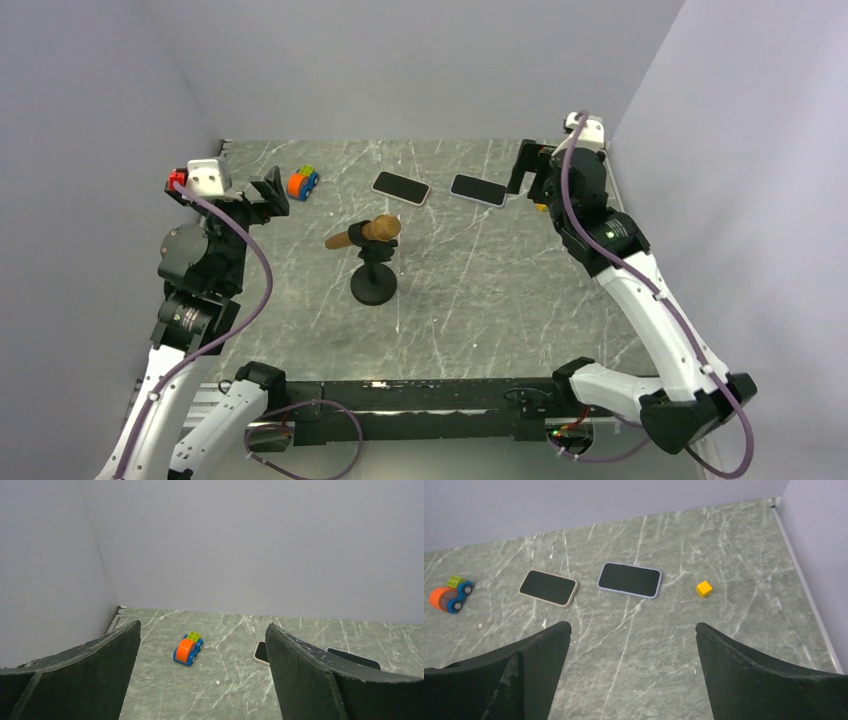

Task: Take the phone out of the phone case
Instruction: Pick up the phone at the center of the board.

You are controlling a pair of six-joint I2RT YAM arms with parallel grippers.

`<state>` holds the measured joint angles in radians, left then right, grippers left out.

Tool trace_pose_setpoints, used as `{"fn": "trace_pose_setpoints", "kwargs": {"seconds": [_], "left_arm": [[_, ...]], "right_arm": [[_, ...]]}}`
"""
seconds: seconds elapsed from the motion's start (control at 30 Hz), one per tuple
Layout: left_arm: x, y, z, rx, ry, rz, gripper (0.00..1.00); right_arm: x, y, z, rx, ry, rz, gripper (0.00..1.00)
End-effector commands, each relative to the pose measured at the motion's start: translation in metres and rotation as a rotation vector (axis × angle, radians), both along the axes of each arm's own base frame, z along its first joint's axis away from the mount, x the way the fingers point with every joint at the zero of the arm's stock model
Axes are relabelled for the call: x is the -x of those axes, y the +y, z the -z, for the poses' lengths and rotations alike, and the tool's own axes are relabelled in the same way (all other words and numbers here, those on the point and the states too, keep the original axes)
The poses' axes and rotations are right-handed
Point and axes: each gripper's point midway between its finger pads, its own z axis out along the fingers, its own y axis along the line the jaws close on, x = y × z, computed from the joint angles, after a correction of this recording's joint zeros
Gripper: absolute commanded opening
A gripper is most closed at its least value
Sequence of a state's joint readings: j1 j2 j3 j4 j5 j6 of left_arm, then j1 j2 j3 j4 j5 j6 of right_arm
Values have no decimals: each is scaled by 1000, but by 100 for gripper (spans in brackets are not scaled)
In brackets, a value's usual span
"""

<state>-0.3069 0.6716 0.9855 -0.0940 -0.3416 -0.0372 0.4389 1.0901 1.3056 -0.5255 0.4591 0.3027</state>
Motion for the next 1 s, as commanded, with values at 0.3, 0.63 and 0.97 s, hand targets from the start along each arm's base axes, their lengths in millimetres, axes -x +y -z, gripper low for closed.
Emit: {"fn": "trace_pose_setpoints", "kwargs": {"seconds": [0.3, 0.63, 0.97], "left_arm": [[-11, -16, 8, 7, 16, 54, 98], [-21, -36, 21, 31, 61, 134, 98], [-25, -51, 28, 38, 85, 188, 98]], "right_arm": [[-115, 49, 103, -298, 164, -195, 100], [-225, 28, 217, -488, 393, -146, 100], [-277, 18, 288, -467, 488, -172, 100]]}}
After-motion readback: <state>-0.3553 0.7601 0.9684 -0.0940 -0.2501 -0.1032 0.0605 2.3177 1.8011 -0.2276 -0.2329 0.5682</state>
